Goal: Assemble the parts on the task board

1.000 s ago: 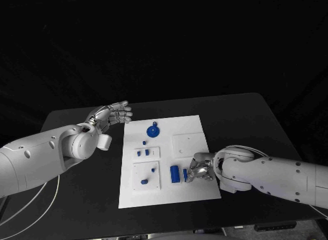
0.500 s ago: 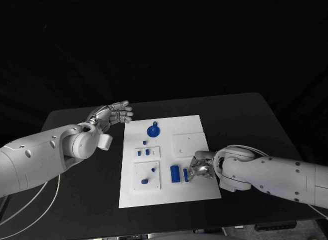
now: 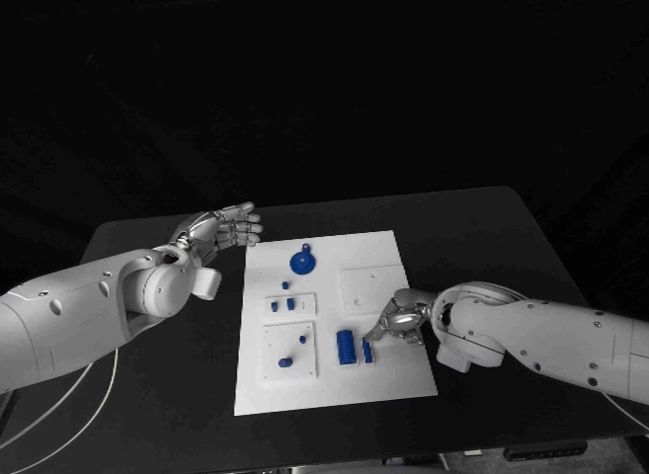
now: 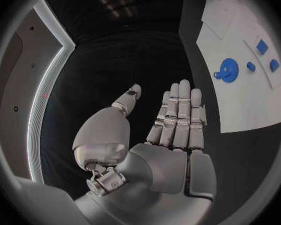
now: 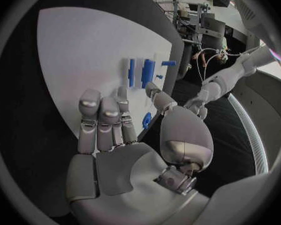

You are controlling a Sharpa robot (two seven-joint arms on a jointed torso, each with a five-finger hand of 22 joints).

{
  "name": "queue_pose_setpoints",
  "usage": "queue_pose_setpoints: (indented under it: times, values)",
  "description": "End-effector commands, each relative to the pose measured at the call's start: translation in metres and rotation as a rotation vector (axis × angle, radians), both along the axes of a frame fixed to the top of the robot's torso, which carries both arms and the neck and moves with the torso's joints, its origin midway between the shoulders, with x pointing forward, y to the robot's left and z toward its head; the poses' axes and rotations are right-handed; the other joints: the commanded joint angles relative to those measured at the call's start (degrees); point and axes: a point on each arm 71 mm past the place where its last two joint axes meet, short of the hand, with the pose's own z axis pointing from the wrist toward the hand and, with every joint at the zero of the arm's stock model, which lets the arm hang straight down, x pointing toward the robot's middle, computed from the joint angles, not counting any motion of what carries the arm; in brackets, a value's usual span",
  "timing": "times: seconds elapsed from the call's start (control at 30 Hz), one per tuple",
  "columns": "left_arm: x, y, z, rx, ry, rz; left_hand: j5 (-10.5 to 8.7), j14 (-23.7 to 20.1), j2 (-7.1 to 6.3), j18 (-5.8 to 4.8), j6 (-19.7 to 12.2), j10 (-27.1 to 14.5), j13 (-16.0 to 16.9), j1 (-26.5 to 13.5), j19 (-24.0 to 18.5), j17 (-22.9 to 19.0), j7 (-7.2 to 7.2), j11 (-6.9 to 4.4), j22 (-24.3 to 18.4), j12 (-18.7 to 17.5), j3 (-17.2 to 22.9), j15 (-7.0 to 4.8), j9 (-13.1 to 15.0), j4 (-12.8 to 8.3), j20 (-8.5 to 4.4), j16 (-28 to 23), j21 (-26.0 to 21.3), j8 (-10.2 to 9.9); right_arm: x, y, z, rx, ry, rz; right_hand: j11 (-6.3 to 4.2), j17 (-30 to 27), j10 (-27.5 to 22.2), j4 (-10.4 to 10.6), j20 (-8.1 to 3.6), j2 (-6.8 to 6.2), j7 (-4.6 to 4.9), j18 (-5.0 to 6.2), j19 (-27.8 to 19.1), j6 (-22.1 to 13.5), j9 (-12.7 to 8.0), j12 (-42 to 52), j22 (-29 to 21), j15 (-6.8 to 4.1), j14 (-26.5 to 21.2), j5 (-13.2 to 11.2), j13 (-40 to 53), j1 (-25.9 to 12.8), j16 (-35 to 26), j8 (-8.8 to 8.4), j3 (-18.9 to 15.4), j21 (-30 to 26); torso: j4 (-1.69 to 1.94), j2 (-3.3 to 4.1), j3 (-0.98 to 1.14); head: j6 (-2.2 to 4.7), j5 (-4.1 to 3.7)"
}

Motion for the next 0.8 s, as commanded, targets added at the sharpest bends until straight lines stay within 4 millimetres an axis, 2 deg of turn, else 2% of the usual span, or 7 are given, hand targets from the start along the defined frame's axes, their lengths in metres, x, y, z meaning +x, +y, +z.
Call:
queue_pose_setpoints:
  times: [0.03,0.1,0.27,0.43,0.57,0.7,0.8]
  values:
    - [0.001,-0.001,0.001,-0.006,-0.015,-0.010,0.15,0.3,0.20,0.73,-0.3,-0.3,-0.1,0.3,-0.1,0.1,-0.16,-0.09,0.1,0.0,0.0,-0.04,-0.1,0.1,0.38,-0.3,-0.4,0.2,0.013,0.000,0.014,0.164,-0.073,-0.047,0.50,0.0,0.0,0.0,-0.19,-0.13,1.76,3.18,-0.4,-2.3,0.3,0.2,0.5,0.38,-0.1,-0.3,0.1,-0.6,-0.4,0.17,-0.6,-0.4,-0.03,-0.08,-0.05,0.69,-0.10]
    - [0.003,0.001,0.001,-0.003,-0.018,-0.003,0.15,0.3,0.20,0.73,-0.3,-0.3,-0.1,0.3,-0.1,0.1,-0.16,-0.09,0.1,0.0,0.0,-0.04,-0.1,0.1,0.38,-0.3,-0.4,0.2,0.026,-0.002,0.024,0.266,-0.168,-0.085,0.51,0.1,0.0,0.0,-0.21,-0.14,1.77,3.18,-0.4,-2.3,0.3,0.2,0.5,0.39,-0.1,-0.3,0.1,-0.6,-0.4,0.16,-0.6,-0.4,-0.10,-0.18,-0.08,1.32,-0.18]
    - [0.005,0.006,0.000,0.004,-0.019,0.016,0.14,0.3,0.15,0.72,-0.3,-0.3,-0.1,0.3,-0.2,0.1,-0.17,-0.07,0.1,0.0,0.0,-0.01,-0.1,0.0,0.40,-0.3,-0.4,0.2,0.065,-0.010,0.058,0.455,-0.297,-0.174,0.53,0.0,0.0,-0.9,-0.44,2.26,1.77,3.18,-1.0,-2.2,0.7,0.8,0.4,0.44,-0.7,0.0,0.4,1.5,-0.8,0.54,-0.1,-1.0,-0.40,-0.60,-0.18,3.78,0.55]
    - [0.009,0.008,0.000,0.005,-0.026,0.026,0.10,-0.4,0.16,0.61,-0.3,-0.5,-0.1,0.4,-0.6,0.1,-0.17,-0.02,0.0,-0.1,0.0,0.28,-0.2,-0.1,0.63,-1.0,-0.9,0.3,0.098,-0.020,0.075,0.574,-0.324,-0.274,0.90,-0.9,-2.1,-1.9,0.52,3.91,2.12,3.14,-3.5,-2.9,1.2,-0.2,-0.2,0.83,-2.9,1.3,-0.1,2.3,-2.9,0.58,-0.8,-3.1,-0.70,-1.76,-0.71,6.20,0.72]
    - [0.013,0.013,0.003,0.009,-0.040,0.040,0.11,-1.3,0.23,0.52,-0.5,-0.8,-0.3,0.7,-1.3,-0.1,-0.09,0.15,0.0,-0.2,0.2,0.80,-0.3,-0.3,1.09,-2.2,-1.5,0.3,0.112,-0.023,0.080,0.618,-0.349,-0.304,1.65,-3.9,-5.7,-2.2,2.63,4.48,2.94,2.85,-8.4,-4.0,1.7,-4.4,-2.4,1.64,-6.9,2.5,-3.4,2.8,-8.1,0.52,-0.8,-8.5,-0.75,-2.87,-1.02,7.75,1.08]
    - [0.019,0.018,0.010,0.012,-0.065,0.061,0.13,-2.4,0.35,0.54,-0.7,-1.3,-0.5,1.0,-2.1,-0.4,-0.19,0.35,0.0,-0.3,0.4,1.43,-0.4,-0.6,1.70,-3.8,-2.2,0.4,0.124,-0.021,0.084,0.680,-0.353,-0.333,3.05,-8.8,-9.8,-2.3,5.87,4.98,3.97,1.73,-14.7,-5.5,2.3,-12.2,-6.3,3.72,-12.4,4.1,-10.7,2.5,-16.4,0.45,-1.3,-16.7,-0.68,-3.74,-1.08,9.33,1.80]
    - [0.022,0.021,0.012,0.008,-0.085,0.073,0.16,-4.2,0.40,0.51,-0.8,-2.4,-0.9,1.3,-3.0,-0.9,-0.55,0.44,-0.1,-0.5,0.6,2.03,-0.4,-0.9,2.31,-5.8,-3.1,0.5,0.132,-0.019,0.082,0.728,-0.327,-0.347,5.37,-15.1,-13.7,-2.3,9.27,5.49,5.14,-0.15,-23.6,-7.1,2.5,-24.1,-11.6,8.63,-19.3,5.1,-21.9,2.2,-26.8,0.22,-1.3,-26.6,-0.58,-4.52,-1.00,10.31,2.19]
